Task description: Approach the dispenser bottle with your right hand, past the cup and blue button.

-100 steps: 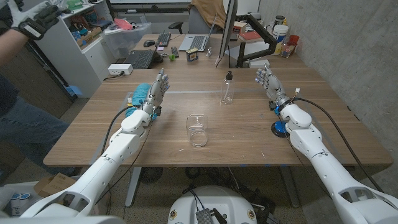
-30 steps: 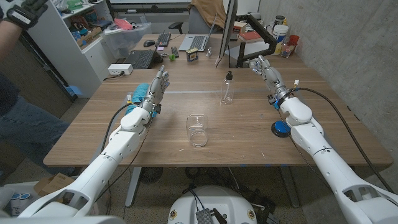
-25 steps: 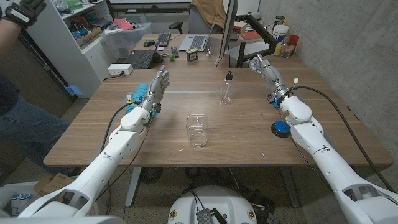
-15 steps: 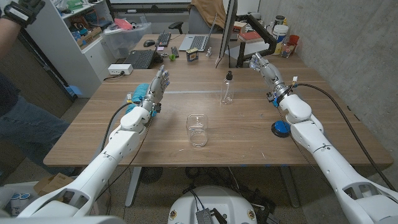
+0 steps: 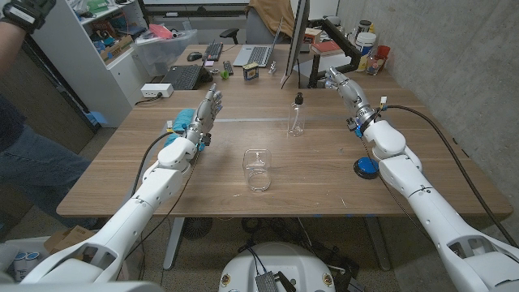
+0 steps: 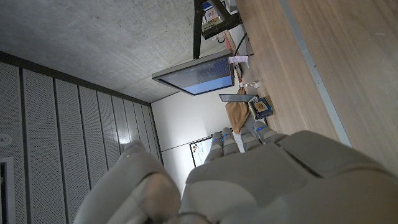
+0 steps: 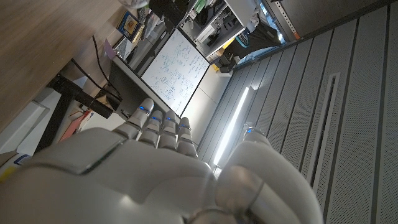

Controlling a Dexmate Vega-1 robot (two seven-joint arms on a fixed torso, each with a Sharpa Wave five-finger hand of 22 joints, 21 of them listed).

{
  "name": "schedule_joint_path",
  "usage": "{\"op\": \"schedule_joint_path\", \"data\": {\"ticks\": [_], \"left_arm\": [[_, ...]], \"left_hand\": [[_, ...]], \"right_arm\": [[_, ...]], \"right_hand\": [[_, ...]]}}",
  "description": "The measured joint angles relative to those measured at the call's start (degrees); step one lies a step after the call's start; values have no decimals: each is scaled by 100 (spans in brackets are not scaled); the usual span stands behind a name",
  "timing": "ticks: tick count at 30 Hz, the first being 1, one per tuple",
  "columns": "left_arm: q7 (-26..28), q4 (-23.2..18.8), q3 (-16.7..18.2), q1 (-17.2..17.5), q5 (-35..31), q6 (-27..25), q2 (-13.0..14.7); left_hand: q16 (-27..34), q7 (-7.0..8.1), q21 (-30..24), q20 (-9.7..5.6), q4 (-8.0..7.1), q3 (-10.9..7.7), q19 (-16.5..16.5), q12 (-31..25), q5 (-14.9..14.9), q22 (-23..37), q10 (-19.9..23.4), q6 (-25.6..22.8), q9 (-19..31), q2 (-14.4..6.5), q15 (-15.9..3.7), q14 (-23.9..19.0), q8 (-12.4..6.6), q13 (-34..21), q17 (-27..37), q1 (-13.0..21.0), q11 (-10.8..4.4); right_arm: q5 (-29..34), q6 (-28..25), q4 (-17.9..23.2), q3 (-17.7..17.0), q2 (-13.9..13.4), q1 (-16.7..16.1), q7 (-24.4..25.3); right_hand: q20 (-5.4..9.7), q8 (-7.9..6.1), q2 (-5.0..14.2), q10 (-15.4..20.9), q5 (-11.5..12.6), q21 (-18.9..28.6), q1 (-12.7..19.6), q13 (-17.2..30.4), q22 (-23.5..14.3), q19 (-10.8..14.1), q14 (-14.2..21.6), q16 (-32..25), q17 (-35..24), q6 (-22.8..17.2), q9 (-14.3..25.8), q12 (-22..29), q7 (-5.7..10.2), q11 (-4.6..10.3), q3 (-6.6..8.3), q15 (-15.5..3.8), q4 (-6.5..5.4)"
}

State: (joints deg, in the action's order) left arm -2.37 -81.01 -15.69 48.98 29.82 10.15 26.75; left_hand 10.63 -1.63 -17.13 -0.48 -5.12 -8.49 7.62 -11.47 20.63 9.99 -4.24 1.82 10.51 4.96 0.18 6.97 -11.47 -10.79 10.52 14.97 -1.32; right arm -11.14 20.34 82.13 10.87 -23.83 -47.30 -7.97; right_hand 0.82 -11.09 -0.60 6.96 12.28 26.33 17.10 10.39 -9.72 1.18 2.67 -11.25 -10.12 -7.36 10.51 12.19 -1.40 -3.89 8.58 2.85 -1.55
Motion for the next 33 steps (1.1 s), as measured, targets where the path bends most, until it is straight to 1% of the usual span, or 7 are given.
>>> {"op": "schedule_joint_path", "data": {"ticks": [2, 6, 10, 13, 19, 22, 33], "left_arm": [[-8, 2, -11, -12, -8, -14, 5], [-20, 3, -20, -18, -31, -39, 8], [-24, 4, -32, -30, -36, -43, 10], [-25, 4, -36, -32, -39, -45, 10], [-25, 3, -45, -33, -48, -69, 15], [-23, -10, -50, -33, -53, -77, 21], [-7, -45, -66, -41, -73, -84, 29]], "left_hand": [[0, 0, 0, 0, 0, 0, 0, 0, 0, 0, 0, 0, 0, 0, 0, 0, 0, 0, 0, 0, 0], [0, 0, 40, 0, 0, 0, 0, 0, 0, 0, 0, 0, 0, 0, 0, 0, 0, 0, 0, 0, 0], [0, 0, 39, 0, 0, -1, 0, 0, 0, 0, 0, 0, 0, 23, 0, 0, 0, 0, 0, 23, 0], [0, 0, 39, 0, -1, -1, 0, 0, 0, 0, 0, 0, 0, 23, 0, 0, 0, 0, 0, 23, 0], [0, 31, 61, 23, -1, -1, -23, 0, 0, 0, 0, -31, 0, 11, 0, 0, 0, 0, 0, 35, 0], [0, 31, 62, 23, -1, -1, -23, 0, 0, 0, 0, -31, 0, -7, 0, 0, 0, 0, 0, 53, 0], [0, 31, 84, 22, 15, 14, -23, 0, 0, 0, 0, -30, 0, -7, 0, 0, 0, 0, 0, 53, 0]], "right_arm": [[27, 15, 6, 15, -6, 12, -4], [47, 25, 20, 32, -10, 23, -6], [87, 56, 22, 49, -15, 41, -19], [97, 61, 22, 59, -17, 52, -29], [138, 84, 23, 84, -25, 81, -49], [168, 97, 23, 99, -36, 100, -75], [292, 125, 24, 156, -85, 174, -129]], "right_hand": [[0, -21, 9, -7, 0, -28, 51, 0, 0, 0, 1, 0, 0, -22, 0, 0, 82, 41, 13, 1, 14], [-31, -44, 9, 10, -22, -50, 51, 0, 0, 31, 21, 0, 0, -70, 0, 0, 130, 74, 13, 21, 13], [-31, -45, 9, -12, -22, -50, 51, 0, 0, 31, 21, 0, -1, -96, 0, 0, 155, 95, 13, 21, 61], [-95, -44, 11, -21, -21, -84, 54, 1, 0, 10, 43, 0, 0, -103, 0, 0, 162, 104, 13, -1, 61], [-105, -45, 6, -22, -19, -94, 99, 1, 0, 19, 74, 0, -1, -143, 0, 0, 202, 103, 13, 12, 61], [-166, -44, 6, -22, -19, -95, 99, 1, 0, -1, 83, 0, -1, -144, 0, 0, 203, 103, 22, 22, 70], [-186, -44, 9, -53, -42, -152, 158, 1, 0, 18, 83, 24, -1, -175, 0, 0, 233, 134, 30, 21, 125]]}}
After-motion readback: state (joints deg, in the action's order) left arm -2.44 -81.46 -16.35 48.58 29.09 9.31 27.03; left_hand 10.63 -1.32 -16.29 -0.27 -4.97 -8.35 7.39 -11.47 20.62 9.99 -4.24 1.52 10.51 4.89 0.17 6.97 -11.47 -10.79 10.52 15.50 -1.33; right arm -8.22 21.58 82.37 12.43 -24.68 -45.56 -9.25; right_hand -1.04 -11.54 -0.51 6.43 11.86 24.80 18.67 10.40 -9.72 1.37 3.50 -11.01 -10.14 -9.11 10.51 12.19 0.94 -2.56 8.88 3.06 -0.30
